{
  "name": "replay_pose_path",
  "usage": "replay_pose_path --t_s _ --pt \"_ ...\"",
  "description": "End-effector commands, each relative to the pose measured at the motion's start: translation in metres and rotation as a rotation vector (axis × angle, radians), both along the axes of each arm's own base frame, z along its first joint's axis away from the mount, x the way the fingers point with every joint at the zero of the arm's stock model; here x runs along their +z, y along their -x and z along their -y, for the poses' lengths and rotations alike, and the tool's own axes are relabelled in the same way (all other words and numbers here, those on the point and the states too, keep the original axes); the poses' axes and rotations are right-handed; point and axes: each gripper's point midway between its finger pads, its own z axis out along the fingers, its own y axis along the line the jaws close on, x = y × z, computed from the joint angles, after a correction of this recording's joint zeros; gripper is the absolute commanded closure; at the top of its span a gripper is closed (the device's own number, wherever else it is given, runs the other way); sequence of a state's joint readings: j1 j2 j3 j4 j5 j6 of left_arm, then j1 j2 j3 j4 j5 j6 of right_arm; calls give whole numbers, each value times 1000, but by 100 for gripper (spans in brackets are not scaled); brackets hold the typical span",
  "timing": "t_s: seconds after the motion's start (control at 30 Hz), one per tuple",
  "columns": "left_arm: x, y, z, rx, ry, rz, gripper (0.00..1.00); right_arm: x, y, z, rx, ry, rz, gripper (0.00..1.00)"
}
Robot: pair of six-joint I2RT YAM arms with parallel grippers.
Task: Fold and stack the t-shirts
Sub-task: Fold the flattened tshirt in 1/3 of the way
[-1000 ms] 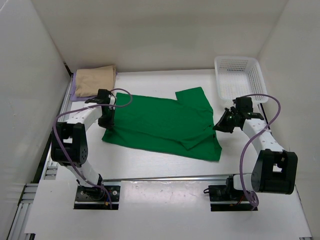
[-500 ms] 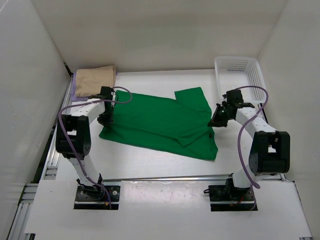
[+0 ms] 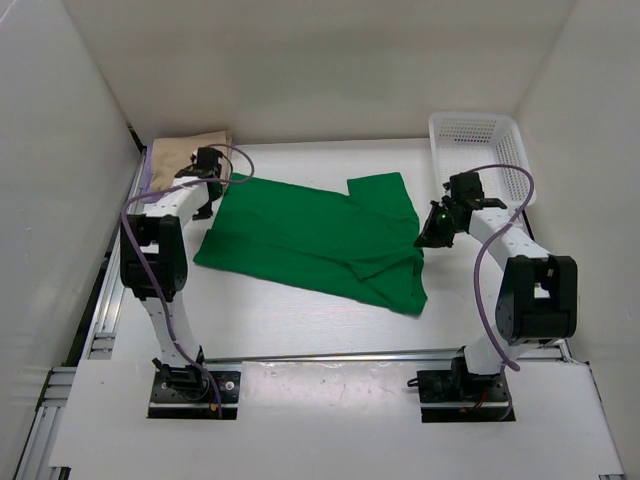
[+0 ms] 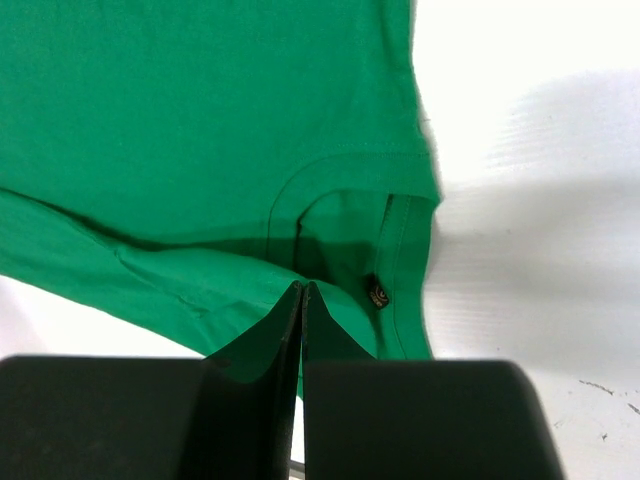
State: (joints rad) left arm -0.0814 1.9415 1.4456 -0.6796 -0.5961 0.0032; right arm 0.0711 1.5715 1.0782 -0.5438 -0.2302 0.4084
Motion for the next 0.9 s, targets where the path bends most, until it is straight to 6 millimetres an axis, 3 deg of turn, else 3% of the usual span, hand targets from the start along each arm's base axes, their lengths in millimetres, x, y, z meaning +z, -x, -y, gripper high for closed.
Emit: replay_pose_path --t_s 0.0,0.1,0.17,0.2,0.23,0.3,0.4,0.43,0.5,0.53,0.57,0.67,0.7,0.87 --pt "42 -24 -31 97 -85 149 53 11 -12 -3 27 21 42 100" --pt "44 -26 -42 115 -60 160 53 14 -15 -5 32 11 43 96" --pt "50 -17 -21 42 68 170 40 21 -19 -11 48 1 53 82" --pt "34 6 -11 14 122 89 34 20 -19 -14 56 10 42 64" --pt "25 16 7 -35 222 49 29 21 -16 -18 70 21 34 57" --pt "6 54 14 -35 279 -80 26 32 -20 -22 87 45 56 40" --pt "-21 84 12 -10 330 -176 26 40 -10 -26 104 100 32 23" --pt "-26 89 12 -4 346 -189 26 45 -3 -28 114 122 36 11" --pt "-34 95 13 4 376 -212 26 43 19 -19 68 165 -34 3" --pt "-34 95 11 10 386 -210 26 45 32 -18 62 177 -40 0" --pt "-38 95 13 8 396 -219 26 25 59 -16 55 184 -119 0" --pt "-40 83 9 20 433 -197 26 7 99 -17 15 150 -171 0" --pt "-41 80 9 20 433 -198 26 -14 124 -11 4 163 -241 0" --pt "-58 81 16 18 473 -244 26 -36 144 -25 -7 44 -233 0"
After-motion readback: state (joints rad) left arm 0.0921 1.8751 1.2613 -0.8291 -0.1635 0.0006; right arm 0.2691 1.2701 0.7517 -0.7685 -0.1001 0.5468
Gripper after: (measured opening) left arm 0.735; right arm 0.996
